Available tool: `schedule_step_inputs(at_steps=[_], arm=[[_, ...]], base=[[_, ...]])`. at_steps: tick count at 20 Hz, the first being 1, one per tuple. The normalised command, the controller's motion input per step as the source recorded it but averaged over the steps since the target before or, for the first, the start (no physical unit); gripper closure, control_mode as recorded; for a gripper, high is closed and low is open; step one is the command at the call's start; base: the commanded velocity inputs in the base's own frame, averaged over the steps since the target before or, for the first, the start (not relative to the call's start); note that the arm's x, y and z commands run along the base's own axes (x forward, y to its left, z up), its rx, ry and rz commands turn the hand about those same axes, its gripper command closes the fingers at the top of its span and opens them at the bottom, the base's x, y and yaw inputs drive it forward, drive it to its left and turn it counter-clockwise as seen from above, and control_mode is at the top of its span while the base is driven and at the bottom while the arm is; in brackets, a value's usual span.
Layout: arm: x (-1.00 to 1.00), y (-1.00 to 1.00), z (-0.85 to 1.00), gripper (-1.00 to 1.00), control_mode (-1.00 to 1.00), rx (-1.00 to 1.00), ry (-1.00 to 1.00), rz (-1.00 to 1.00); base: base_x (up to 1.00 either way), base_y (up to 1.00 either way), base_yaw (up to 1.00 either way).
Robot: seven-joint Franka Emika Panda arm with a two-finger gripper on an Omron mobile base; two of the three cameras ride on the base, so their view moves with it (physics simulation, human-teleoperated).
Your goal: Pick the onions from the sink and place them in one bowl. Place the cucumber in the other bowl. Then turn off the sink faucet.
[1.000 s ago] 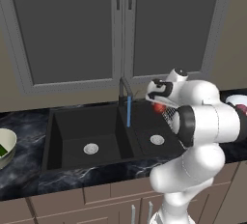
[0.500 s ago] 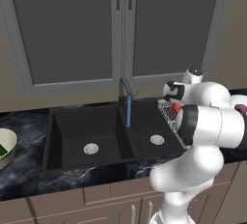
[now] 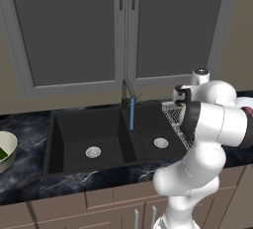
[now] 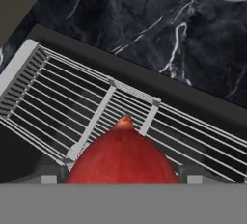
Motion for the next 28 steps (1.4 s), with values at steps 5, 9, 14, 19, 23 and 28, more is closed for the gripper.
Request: schedule_step_inputs(at_steps=[5, 9, 14, 19, 23, 28], arm=[[0.00, -0.43, 0.16, 1.00, -1.00, 0.00, 0.00, -0.30], [0.00, -0.52, 0.21, 1.00, -1.00, 0.00, 0.00, -0.15], [0.00, -0.60, 0.12, 1.00, -1.00, 0.00, 0.00, -0.07], [-0.04, -0.70, 0.11, 1.00, -1.00, 0.01, 0.00, 0.01], [-0.28, -0.72, 0.23, 1.00, -1.00, 0.08, -0.03, 0.04], [-0.23, -0.61, 0.22, 1.00, -1.00, 0.08, -0.02, 0.04]], base=[[0.00, 0.00, 0.00], [0.00, 0.00, 0.00], [0.00, 0.00, 0.00], [0.00, 0.00, 0.00], [0.00, 0.00, 0.00], [0.00, 0.00, 0.00]])
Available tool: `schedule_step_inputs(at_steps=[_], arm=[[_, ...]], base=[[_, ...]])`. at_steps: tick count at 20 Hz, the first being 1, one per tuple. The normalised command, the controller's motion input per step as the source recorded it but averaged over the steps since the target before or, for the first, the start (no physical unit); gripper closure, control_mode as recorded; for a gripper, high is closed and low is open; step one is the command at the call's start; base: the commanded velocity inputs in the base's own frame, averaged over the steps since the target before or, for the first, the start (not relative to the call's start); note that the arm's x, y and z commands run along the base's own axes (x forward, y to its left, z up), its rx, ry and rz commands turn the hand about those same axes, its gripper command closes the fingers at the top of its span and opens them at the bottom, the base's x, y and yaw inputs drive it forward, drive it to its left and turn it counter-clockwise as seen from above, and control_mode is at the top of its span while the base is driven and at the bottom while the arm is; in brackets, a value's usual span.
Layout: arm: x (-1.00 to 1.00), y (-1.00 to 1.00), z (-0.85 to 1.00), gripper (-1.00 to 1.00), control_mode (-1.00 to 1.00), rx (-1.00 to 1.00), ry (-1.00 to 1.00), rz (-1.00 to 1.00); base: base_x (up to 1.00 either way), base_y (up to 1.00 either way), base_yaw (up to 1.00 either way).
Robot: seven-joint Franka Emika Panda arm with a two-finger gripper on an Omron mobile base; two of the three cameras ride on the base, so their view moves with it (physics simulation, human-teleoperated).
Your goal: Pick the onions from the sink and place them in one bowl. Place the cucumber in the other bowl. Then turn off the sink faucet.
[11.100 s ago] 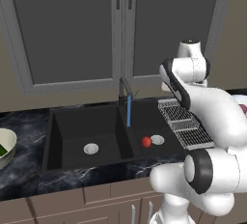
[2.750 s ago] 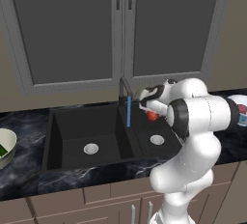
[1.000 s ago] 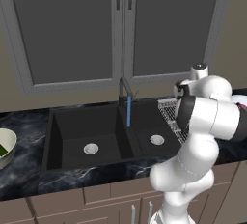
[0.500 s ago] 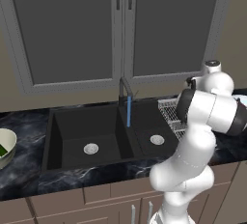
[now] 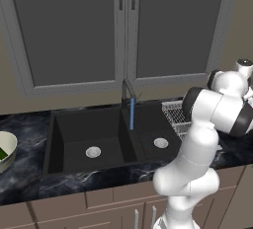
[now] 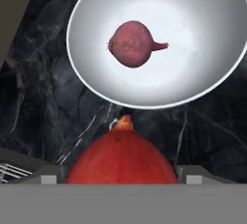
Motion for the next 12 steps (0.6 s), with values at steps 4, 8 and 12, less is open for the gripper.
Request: schedule_step_inputs(at_steps=[4, 8, 12], arm=[[-0.09, -0.47, 0.05, 1.00, -1.00, 0.04, -0.01, 0.02], [0.01, -0.27, 0.00, 1.00, -1.00, 0.00, 0.00, 0.00], [0.11, -0.21, -0.01, 1.00, -1.00, 0.00, 0.00, 0.00]], base=[[0.00, 0.00, 0.00], [0.00, 0.00, 0.00], [0.00, 0.00, 0.00]])
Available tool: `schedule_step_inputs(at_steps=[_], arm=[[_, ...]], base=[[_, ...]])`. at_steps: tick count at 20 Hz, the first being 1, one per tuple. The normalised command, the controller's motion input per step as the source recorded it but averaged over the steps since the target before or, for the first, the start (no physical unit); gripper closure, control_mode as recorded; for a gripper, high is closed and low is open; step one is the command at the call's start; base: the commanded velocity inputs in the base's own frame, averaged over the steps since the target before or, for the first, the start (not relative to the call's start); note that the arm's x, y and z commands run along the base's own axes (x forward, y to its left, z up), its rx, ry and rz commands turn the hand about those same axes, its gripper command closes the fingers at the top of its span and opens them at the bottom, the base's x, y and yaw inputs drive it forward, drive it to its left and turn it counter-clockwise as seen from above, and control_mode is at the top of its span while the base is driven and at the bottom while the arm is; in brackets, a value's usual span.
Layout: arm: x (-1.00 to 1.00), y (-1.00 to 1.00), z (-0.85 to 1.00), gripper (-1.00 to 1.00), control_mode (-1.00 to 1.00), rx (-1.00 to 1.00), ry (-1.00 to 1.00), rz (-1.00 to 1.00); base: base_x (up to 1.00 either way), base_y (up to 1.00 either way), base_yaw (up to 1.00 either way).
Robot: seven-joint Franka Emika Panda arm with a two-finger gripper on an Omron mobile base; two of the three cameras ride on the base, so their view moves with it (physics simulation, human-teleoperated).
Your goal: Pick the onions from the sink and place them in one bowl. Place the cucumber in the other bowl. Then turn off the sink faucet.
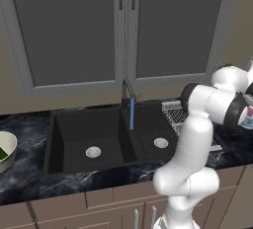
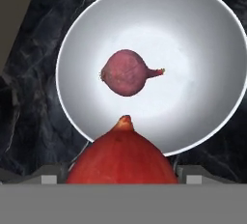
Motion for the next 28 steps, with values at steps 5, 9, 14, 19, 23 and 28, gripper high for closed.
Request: schedule_step_inputs(at_steps=[5, 9, 14, 19, 23, 28], arm=[[0.09, -0.31, -0.11, 1.00, -1.00, 0.00, 0.00, 0.00], [0.00, -0.33, -0.23, 1.00, -1.00, 0.00, 0.00, 0.00], [0.01, -0.31, -0.29, 1.00, -1.00, 0.00, 0.00, 0.00], [0.07, -0.21, -0.26, 1.00, -1.00, 0.00, 0.00, 0.00], [0.08, -0.17, -0.13, 1.00, -1.00, 0.00, 0.00, 0.00], [0.12, -0.13, -0.06, 1.00, -1.00, 0.00, 0.00, 0.00]], base=[[0.00, 0.00, 0.00], [0.00, 0.00, 0.00], [0.00, 0.00, 0.00], [0.00, 0.00, 0.00], [0.00, 0.00, 0.00], [0.00, 0.00, 0.00]])
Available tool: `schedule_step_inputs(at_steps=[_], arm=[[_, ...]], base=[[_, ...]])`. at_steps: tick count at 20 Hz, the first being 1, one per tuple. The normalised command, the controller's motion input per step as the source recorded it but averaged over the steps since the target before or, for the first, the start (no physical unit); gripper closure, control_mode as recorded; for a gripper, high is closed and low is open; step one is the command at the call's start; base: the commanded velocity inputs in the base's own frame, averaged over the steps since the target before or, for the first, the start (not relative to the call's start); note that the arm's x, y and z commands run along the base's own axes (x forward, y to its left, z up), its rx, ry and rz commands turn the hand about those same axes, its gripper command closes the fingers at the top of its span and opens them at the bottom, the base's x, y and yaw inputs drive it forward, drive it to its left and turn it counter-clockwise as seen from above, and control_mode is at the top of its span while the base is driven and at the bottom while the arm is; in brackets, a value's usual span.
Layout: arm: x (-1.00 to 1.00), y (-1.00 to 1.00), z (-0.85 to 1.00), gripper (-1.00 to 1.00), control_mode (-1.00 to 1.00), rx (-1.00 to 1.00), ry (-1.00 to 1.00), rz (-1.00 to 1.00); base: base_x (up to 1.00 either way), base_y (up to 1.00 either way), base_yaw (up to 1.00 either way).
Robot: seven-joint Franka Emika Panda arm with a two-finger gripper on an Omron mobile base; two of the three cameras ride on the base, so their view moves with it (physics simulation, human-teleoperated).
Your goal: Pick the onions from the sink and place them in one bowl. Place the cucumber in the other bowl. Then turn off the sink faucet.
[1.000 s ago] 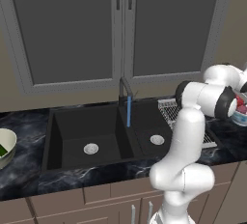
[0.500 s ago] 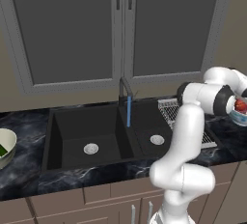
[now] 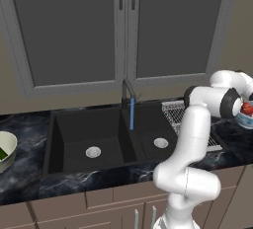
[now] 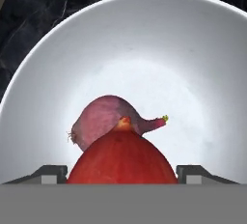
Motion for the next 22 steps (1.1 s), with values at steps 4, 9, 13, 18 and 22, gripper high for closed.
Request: schedule_step_inputs(at_steps=[4, 9, 13, 18, 22], arm=[[0.12, -0.11, -0.02, 1.00, -1.00, 0.00, 0.00, 0.00], [0.02, -0.03, 0.00, -1.00, -1.00, 0.00, 0.00, 0.00], [0.00, -0.13, -0.01, -1.00, -1.00, 0.00, 0.00, 0.00], [0.00, -0.18, -0.01, -1.00, -1.00, 0.00, -0.03, 0.00], [-0.05, -0.14, 0.09, -1.00, -1.00, 0.00, -0.17, 0.00]], base=[[0.00, 0.00, 0.00], [0.00, 0.00, 0.00], [0.00, 0.00, 0.00], [0.00, 0.00, 0.00], [0.00, 0.00, 0.00]])
